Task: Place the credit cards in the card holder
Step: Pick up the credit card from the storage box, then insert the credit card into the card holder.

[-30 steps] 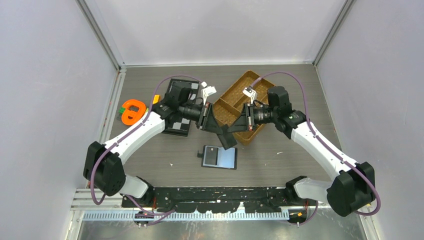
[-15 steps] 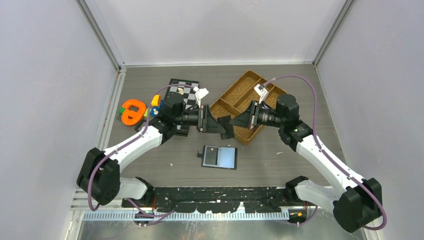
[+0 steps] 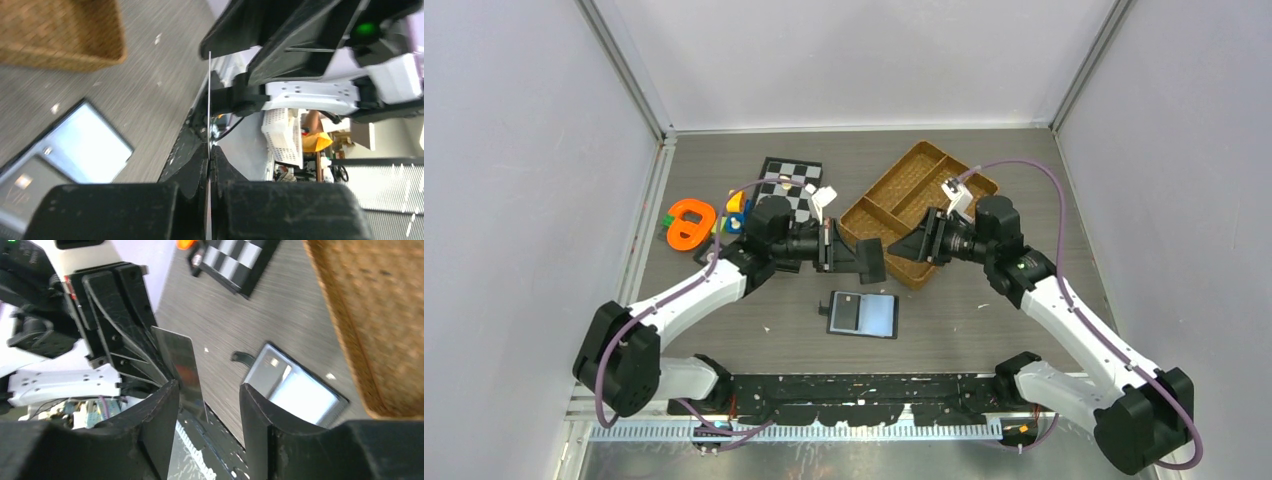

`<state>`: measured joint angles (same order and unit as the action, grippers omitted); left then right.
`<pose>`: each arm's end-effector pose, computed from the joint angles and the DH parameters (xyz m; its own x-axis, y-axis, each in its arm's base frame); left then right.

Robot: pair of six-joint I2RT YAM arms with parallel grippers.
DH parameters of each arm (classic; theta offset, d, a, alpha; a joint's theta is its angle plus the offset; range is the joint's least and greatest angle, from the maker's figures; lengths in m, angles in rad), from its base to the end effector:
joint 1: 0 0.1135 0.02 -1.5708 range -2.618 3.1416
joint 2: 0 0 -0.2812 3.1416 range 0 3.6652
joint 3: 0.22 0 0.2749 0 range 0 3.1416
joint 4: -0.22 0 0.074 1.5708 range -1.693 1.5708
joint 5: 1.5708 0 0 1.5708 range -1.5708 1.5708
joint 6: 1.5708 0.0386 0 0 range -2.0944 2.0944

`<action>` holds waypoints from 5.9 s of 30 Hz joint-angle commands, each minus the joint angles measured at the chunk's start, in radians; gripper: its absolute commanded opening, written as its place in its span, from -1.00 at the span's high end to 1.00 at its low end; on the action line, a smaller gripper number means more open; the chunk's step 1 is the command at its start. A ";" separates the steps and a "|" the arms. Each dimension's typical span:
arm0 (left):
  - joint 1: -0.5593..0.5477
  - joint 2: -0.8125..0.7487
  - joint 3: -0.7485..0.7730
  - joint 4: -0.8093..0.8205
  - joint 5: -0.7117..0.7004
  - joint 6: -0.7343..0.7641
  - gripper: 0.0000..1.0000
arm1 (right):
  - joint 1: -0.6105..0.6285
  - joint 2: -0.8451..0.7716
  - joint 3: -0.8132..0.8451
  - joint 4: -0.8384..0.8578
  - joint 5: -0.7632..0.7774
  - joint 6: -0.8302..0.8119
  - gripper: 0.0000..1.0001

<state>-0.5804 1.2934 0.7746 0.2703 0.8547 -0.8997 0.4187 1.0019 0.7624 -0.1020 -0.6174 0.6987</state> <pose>0.2366 -0.1900 0.2786 -0.8887 -0.0320 -0.4574 0.4430 0.1976 -0.8745 0.2127 0.1191 0.3097 -0.7681 0.2323 -0.5968 -0.4386 0.4882 0.7545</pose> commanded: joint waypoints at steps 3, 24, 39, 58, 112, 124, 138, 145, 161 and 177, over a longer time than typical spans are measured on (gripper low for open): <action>0.001 0.042 0.064 -0.535 -0.094 0.334 1.00 | 0.004 -0.042 -0.008 -0.295 0.161 -0.034 -0.11; 0.001 0.336 0.079 -0.560 -0.038 0.484 1.00 | 0.099 -0.038 -0.225 -0.163 0.189 0.141 -0.11; 0.001 0.409 0.118 -0.541 -0.050 0.493 1.00 | 0.102 -0.031 -0.229 -0.155 0.187 0.139 -0.10; 0.001 0.436 0.119 -0.521 -0.020 0.468 1.00 | 0.104 -0.031 -0.230 -0.164 0.192 0.133 -0.08; 0.001 0.526 0.107 -0.478 -0.019 0.343 1.00 | 0.149 0.179 -0.330 0.013 0.252 0.131 0.26; 0.001 0.518 0.098 -0.475 -0.016 0.349 1.00 | 0.162 0.236 -0.355 0.093 0.236 0.149 0.29; 0.001 0.529 0.082 -0.439 -0.025 0.334 1.00 | 0.174 0.274 -0.401 0.215 0.219 0.182 0.39; 0.001 0.527 0.062 -0.409 -0.034 0.321 1.00 | 0.176 0.297 -0.438 0.309 0.204 0.234 0.42; 0.001 0.533 0.060 -0.374 -0.056 0.265 1.00 | 0.177 0.316 -0.423 0.200 0.301 0.248 0.90; 0.008 0.537 0.020 -0.319 -0.083 0.188 1.00 | 0.179 0.312 -0.422 0.177 0.318 0.248 0.97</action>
<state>-0.5781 1.8194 0.8120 -0.0818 0.8490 -0.7033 0.5968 1.2964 0.3386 0.1581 -0.3370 0.9123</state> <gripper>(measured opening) 0.010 0.073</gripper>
